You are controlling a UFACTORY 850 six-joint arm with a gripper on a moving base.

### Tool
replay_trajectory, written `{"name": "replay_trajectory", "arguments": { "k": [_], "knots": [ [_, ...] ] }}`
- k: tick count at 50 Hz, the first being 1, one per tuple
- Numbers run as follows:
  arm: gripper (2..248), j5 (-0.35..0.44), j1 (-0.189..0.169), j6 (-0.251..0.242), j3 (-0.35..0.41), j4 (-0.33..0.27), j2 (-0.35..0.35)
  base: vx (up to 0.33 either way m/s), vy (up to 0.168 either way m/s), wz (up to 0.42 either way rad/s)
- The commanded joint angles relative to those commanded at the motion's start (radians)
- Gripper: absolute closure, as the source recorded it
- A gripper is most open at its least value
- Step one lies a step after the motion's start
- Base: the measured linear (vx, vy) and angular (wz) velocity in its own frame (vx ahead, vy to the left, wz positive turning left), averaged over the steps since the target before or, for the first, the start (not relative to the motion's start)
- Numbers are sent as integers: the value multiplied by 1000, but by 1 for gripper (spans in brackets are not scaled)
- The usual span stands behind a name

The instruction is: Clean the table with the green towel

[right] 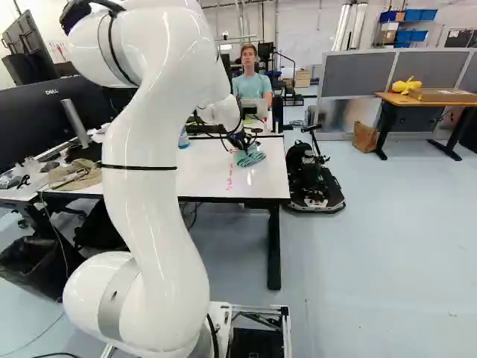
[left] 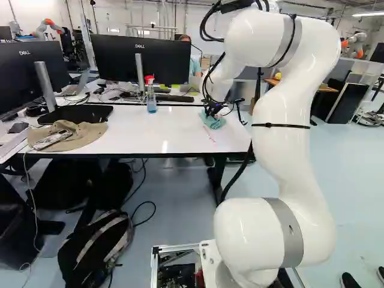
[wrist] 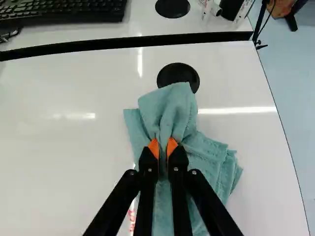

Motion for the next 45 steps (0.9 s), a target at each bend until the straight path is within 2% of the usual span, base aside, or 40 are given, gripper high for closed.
{"name": "replay_trajectory", "arguments": {
  "k": [11, 25, 45],
  "knots": [
    [212, 0, -12, 0, 54, 0, 41, 0, 0, 0],
    [212, 0, -47, 0, 95, 0, 72, 0, 0, 0],
    [212, 0, -101, 0, 56, 0, 42, 0, 0, 0]
  ]
}}
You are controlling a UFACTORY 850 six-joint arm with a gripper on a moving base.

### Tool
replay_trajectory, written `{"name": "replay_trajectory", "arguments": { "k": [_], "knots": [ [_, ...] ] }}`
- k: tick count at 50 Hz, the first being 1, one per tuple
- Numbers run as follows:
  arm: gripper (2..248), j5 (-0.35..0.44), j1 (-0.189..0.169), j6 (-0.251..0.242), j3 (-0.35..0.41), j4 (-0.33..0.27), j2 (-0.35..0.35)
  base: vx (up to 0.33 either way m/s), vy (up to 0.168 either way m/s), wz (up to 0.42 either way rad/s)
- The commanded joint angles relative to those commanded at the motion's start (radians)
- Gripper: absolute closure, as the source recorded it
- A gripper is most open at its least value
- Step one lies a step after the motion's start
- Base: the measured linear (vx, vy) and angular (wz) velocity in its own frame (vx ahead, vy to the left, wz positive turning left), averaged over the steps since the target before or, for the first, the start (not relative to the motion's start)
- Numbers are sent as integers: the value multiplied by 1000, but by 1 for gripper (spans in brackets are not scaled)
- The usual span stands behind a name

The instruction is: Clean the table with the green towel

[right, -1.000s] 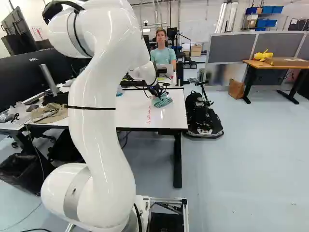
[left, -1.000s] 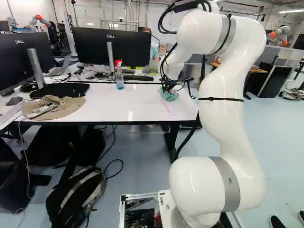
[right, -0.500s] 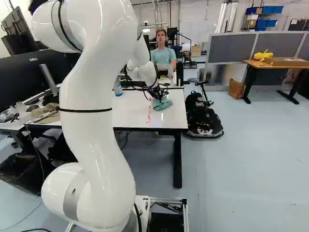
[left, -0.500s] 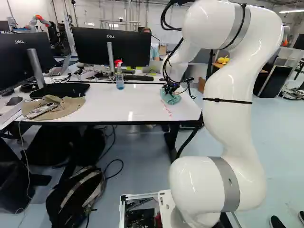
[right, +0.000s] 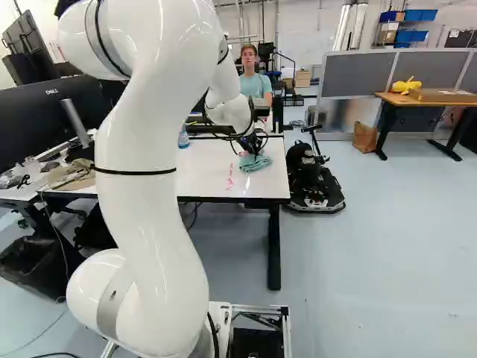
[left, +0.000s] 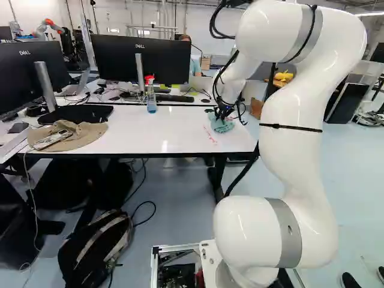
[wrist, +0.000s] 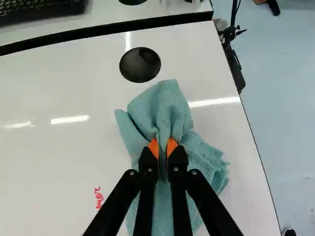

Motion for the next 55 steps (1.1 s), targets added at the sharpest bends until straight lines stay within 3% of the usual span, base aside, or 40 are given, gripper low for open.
{"name": "replay_trajectory", "arguments": {
  "k": [10, 24, 55],
  "knots": [
    [212, 0, -16, 0, -47, 0, -36, 0, 0, 0],
    [212, 0, -9, 0, -122, 0, -91, 0, 0, 0],
    [212, 0, 53, 0, -231, 0, -170, 0, 0, 0]
  ]
}}
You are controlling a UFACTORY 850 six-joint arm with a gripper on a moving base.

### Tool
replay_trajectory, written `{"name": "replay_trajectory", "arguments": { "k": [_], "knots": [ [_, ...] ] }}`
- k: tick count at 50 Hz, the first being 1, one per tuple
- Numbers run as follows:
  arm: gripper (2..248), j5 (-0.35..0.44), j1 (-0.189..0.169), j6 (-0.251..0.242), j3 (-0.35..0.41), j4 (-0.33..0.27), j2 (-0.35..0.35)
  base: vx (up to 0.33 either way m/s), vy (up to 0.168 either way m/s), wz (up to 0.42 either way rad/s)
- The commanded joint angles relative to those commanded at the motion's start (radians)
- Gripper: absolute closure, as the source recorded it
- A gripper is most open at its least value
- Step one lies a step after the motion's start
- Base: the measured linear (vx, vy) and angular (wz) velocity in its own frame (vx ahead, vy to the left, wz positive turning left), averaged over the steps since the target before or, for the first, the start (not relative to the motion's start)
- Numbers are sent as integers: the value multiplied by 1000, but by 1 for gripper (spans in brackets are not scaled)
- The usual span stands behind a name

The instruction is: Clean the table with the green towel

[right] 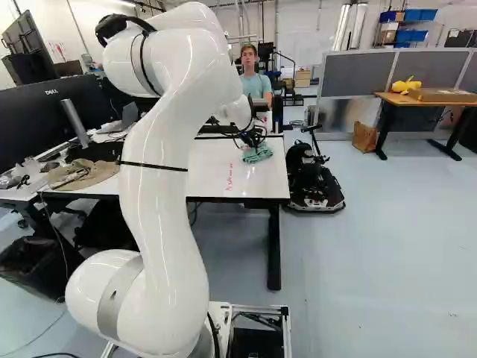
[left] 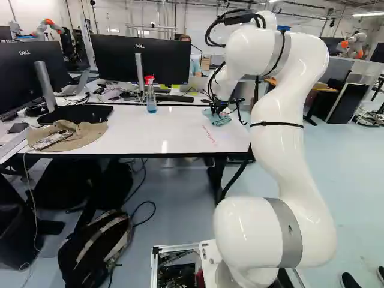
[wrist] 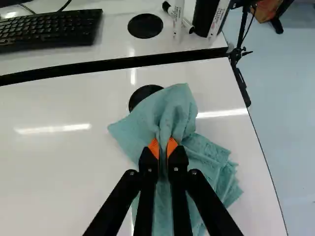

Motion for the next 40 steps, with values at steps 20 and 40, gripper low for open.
{"name": "replay_trajectory", "arguments": {
  "k": [20, 40],
  "knots": [
    [212, 0, 24, 0, 47, 0, 60, 0, 0, 0],
    [212, 0, 28, 0, 145, 0, 168, 0, 0, 0]
  ]
}}
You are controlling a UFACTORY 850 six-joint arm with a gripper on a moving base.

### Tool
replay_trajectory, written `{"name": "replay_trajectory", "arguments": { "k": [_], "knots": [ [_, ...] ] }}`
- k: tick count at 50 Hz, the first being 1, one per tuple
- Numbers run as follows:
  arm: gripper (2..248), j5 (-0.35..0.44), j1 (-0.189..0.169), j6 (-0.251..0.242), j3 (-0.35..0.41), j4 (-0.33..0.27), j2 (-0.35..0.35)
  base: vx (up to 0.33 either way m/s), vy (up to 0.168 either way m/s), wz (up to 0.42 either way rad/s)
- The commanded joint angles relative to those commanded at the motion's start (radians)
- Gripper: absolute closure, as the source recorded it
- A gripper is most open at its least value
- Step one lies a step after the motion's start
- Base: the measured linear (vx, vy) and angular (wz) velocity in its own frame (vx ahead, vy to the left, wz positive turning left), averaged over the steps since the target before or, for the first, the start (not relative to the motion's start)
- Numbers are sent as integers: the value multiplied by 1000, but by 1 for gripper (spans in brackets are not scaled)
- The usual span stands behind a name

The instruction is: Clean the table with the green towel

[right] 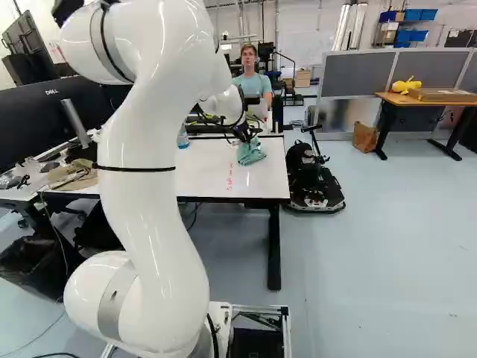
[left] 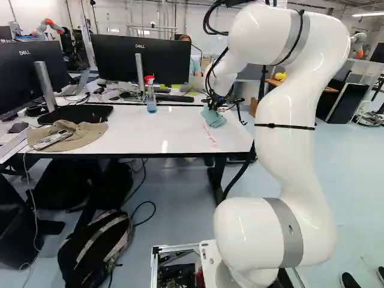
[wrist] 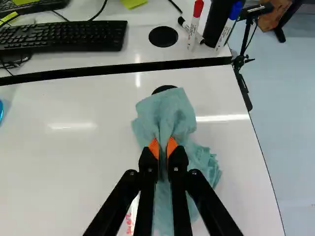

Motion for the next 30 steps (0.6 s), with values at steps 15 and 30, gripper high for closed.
{"name": "replay_trajectory", "arguments": {
  "k": [15, 30],
  "knots": [
    [212, 0, -4, 0, 83, 0, 65, 0, 0, 0],
    [212, 0, -10, 0, 166, 0, 131, 0, 0, 0]
  ]
}}
